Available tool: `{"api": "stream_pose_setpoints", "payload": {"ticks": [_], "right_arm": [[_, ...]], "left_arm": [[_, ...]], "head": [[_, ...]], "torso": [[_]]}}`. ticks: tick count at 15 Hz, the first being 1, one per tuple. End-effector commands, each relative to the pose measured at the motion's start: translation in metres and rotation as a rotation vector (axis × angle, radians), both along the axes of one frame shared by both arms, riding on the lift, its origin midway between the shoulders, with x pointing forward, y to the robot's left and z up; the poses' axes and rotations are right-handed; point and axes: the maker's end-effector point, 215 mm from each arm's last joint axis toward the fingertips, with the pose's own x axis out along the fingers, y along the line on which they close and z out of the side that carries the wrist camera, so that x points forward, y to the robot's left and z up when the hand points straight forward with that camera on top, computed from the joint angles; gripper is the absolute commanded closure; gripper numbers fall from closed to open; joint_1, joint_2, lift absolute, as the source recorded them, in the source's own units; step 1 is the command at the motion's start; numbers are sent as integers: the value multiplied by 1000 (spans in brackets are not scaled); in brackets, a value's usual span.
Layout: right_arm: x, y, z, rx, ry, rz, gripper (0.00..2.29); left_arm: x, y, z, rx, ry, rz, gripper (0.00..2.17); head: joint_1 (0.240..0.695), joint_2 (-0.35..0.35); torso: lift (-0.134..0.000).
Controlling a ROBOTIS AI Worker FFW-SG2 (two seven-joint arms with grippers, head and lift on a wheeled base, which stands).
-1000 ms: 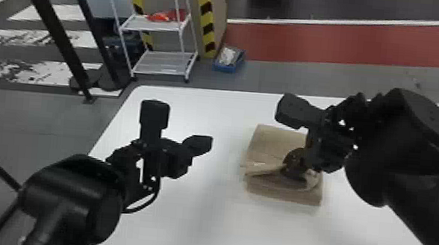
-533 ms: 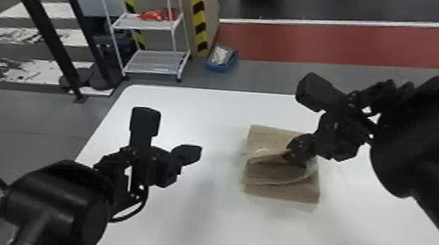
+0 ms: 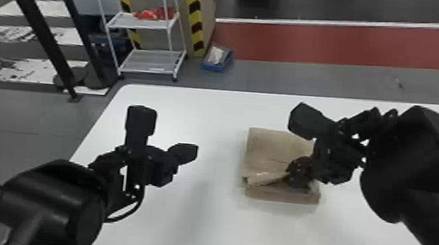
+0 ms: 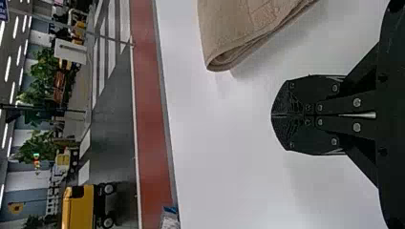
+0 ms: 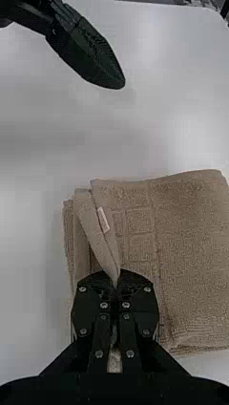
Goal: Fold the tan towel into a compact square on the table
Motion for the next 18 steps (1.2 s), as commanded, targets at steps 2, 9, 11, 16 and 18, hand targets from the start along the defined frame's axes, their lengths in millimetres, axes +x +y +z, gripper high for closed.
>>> {"api": "stream_pose_setpoints", "payload": {"ticks": [2,9,11,16,18], "right_arm": [[-8,-1,-8,45,10,6,218],[17,-63,103,561,-74,-149,53],[30,-94,132,690,-140,-238,53],[67,-145,135,810,-311,-571,60],[68,-152,131,828,-363,-657,63]], "left_arm": [[0,1,1,-1,-3,3,1949],[3,-4,6,-15,-9,-3,1949],[5,-4,11,-21,-23,0,1949],[25,-32,57,-79,-214,-4,1767],[30,-43,70,-93,-276,12,1541]], "head": [[695,166],[695,136],[695,97],[695,18],[695,-20]], "torso": [[-123],[-123],[-123],[-123],[-123]]}}
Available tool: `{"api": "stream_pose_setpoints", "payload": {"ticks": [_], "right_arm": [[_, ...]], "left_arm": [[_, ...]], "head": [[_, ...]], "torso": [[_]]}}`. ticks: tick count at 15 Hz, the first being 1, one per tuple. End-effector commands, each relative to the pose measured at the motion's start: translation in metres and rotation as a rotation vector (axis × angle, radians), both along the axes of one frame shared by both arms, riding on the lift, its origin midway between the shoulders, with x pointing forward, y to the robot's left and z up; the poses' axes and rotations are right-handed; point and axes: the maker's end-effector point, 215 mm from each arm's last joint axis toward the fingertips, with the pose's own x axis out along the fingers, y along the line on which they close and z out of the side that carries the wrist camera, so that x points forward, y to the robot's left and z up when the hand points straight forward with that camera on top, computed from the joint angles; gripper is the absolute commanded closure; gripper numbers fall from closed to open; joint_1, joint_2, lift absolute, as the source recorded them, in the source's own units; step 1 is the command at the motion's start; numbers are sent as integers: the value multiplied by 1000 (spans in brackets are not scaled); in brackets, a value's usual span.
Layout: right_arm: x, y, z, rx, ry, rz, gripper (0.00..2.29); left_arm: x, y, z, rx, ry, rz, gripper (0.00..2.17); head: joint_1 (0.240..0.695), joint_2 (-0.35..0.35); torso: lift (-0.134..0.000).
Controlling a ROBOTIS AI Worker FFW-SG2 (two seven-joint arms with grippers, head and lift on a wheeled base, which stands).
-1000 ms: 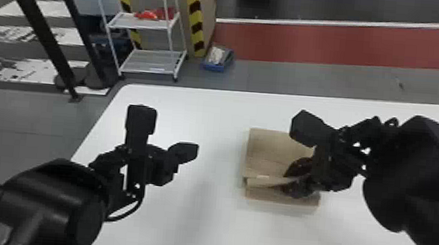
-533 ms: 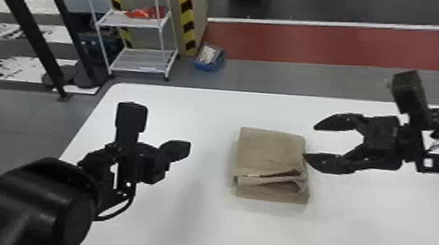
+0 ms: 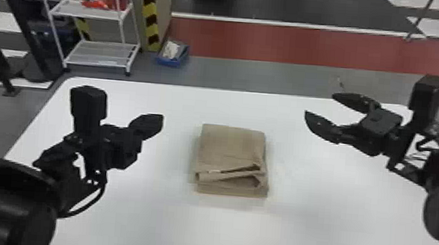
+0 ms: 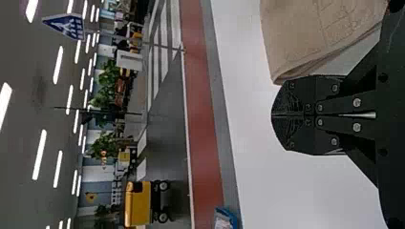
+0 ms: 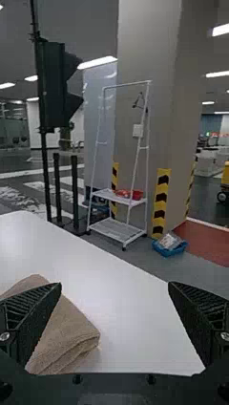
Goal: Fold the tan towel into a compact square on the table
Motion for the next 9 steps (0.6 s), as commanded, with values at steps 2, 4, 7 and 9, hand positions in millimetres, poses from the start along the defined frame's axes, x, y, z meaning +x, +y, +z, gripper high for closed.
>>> {"api": "stream_pose_setpoints", "payload": {"ticks": [2,4,7,9], "right_arm": [[-8,-8,-9,69,-10,-119,63],[-13,-9,-17,103,-14,-167,63],[-25,2,-33,118,7,-218,63],[-35,13,-33,124,-2,-238,66]], "left_arm": [[5,-7,19,-20,-107,47,610],[8,-1,29,-31,-178,92,154],[7,15,44,-31,-295,187,147],[-5,22,46,-37,-334,223,144]], "head": [[687,-43],[684,-50],[686,-46],[691,-23]], "torso": [[-123],[-123],[-123],[-123]]}}
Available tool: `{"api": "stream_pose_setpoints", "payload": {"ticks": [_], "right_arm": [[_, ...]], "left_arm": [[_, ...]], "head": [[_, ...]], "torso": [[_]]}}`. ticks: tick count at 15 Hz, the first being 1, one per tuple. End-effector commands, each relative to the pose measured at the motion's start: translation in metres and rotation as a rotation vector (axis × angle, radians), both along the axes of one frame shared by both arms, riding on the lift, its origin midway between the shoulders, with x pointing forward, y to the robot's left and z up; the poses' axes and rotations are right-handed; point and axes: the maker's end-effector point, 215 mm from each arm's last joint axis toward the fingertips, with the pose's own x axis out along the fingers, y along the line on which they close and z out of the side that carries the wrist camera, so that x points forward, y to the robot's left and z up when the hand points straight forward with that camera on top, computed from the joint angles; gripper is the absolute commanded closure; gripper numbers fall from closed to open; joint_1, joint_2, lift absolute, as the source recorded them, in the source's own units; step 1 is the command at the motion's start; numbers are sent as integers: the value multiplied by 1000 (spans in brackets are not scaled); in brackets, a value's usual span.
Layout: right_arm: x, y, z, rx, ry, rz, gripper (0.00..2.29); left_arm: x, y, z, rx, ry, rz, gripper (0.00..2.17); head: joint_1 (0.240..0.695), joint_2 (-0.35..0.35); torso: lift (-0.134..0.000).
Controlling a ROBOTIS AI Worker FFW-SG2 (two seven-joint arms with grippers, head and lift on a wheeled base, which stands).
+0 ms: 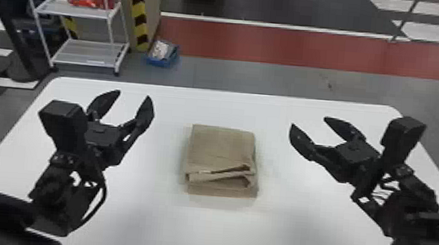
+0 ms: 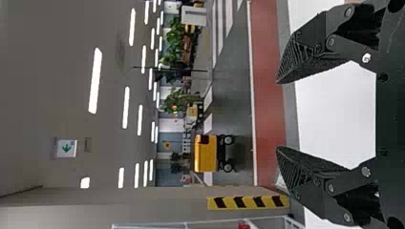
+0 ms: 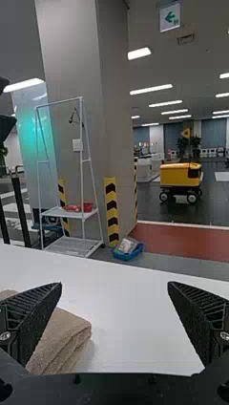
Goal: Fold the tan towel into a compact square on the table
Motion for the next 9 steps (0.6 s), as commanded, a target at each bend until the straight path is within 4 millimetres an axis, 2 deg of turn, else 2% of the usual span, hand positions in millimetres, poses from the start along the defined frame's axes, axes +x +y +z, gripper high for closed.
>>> {"api": "stream_pose_setpoints", "payload": {"ticks": [1,4,6,9], "right_arm": [[-16,20,1,-8,-18,-11,66],[-45,34,3,-17,-60,-38,70],[-60,27,-2,-19,-47,-54,70],[-92,29,4,-18,-42,-57,70]], "left_arm": [[-11,5,-2,-2,-38,27,137],[-22,16,-15,5,-10,42,130],[-36,20,-18,-1,4,38,124],[-58,46,-12,-1,12,61,120]], "head": [[692,-16],[695,11],[695,29],[695,44]], "torso": [[-123],[-123],[-123],[-123]]}}
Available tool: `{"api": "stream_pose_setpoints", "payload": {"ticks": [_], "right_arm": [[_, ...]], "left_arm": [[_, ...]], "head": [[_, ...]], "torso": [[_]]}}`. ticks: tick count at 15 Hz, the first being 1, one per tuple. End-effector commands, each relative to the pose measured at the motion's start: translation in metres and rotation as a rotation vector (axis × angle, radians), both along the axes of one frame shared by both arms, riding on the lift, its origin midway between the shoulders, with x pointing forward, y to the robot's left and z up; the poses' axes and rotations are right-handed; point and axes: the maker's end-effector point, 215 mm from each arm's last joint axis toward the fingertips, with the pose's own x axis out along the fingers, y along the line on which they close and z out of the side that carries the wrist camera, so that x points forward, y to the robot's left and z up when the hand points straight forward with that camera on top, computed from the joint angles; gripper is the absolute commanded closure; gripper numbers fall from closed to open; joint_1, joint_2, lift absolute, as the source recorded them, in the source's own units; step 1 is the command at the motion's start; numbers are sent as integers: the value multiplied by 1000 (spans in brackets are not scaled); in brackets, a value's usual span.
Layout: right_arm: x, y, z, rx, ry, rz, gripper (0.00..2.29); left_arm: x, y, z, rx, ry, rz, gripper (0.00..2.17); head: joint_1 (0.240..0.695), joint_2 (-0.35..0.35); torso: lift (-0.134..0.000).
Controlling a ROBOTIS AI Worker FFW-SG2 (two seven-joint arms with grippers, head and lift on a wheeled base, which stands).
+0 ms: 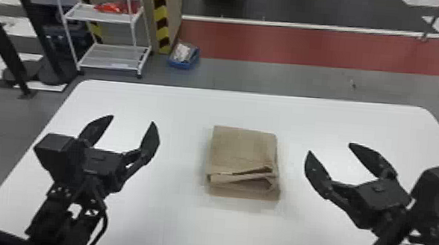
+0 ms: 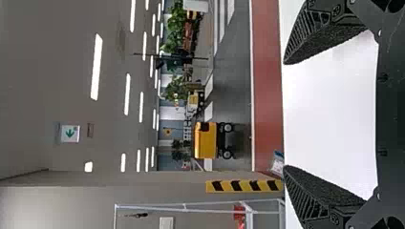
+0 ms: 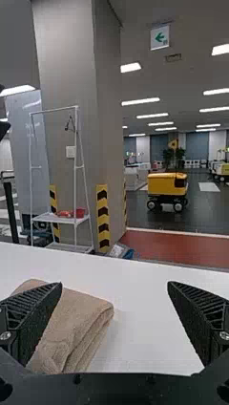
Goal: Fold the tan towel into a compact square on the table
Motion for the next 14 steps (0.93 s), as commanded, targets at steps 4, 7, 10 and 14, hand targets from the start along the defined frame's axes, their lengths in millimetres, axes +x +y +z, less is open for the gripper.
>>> {"api": "stream_pose_setpoints", "payload": {"ticks": [4,7,10,14], "right_arm": [[-41,-12,7,-8,-5,-28,73],[-47,-25,7,5,-11,-56,73],[-52,-37,10,6,-22,-77,73],[-58,-42,10,13,-18,-95,73]], "left_arm": [[-20,41,6,-12,9,43,117],[-25,39,13,-16,-3,41,117],[-28,33,15,-20,-9,33,117],[-35,36,22,-19,-31,45,117]], "head": [[695,83],[695,94],[695,80],[695,55]], "torso": [[-123],[-123],[-123],[-123]]}}
